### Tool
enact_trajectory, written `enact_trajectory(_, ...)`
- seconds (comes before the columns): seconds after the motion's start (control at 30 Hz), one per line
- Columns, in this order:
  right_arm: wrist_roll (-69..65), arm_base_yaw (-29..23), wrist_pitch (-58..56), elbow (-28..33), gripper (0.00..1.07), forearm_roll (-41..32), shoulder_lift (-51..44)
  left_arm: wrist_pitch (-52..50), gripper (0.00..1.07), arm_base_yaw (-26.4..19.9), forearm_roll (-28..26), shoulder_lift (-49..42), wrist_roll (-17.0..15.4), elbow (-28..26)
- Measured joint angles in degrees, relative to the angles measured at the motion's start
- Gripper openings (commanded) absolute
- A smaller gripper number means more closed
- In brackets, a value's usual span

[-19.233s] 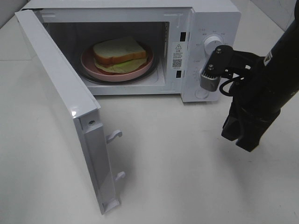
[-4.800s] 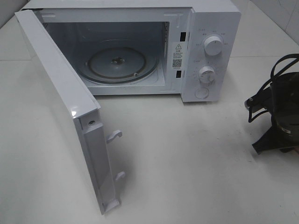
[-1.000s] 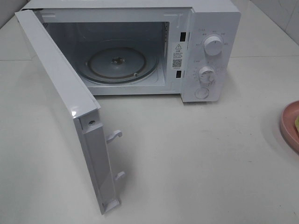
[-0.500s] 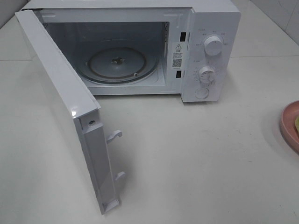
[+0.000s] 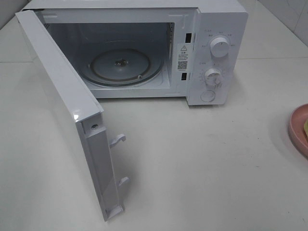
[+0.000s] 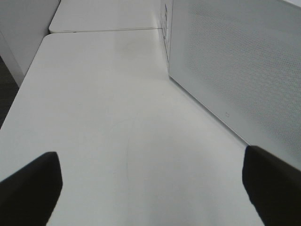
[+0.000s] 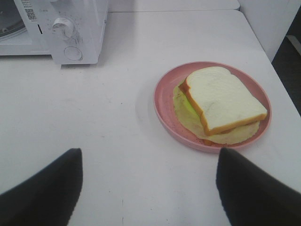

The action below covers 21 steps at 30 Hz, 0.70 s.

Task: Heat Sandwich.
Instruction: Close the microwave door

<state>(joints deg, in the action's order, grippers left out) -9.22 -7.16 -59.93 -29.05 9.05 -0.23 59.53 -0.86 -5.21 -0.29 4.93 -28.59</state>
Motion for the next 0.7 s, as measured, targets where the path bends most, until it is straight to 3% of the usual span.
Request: enact_trajectory(0.7,0.0,0.0,0.0,0.0,0.76,0.0,0.0,-0.1,0.98,0.0,-0.3,0.1,-0.9,-0.9)
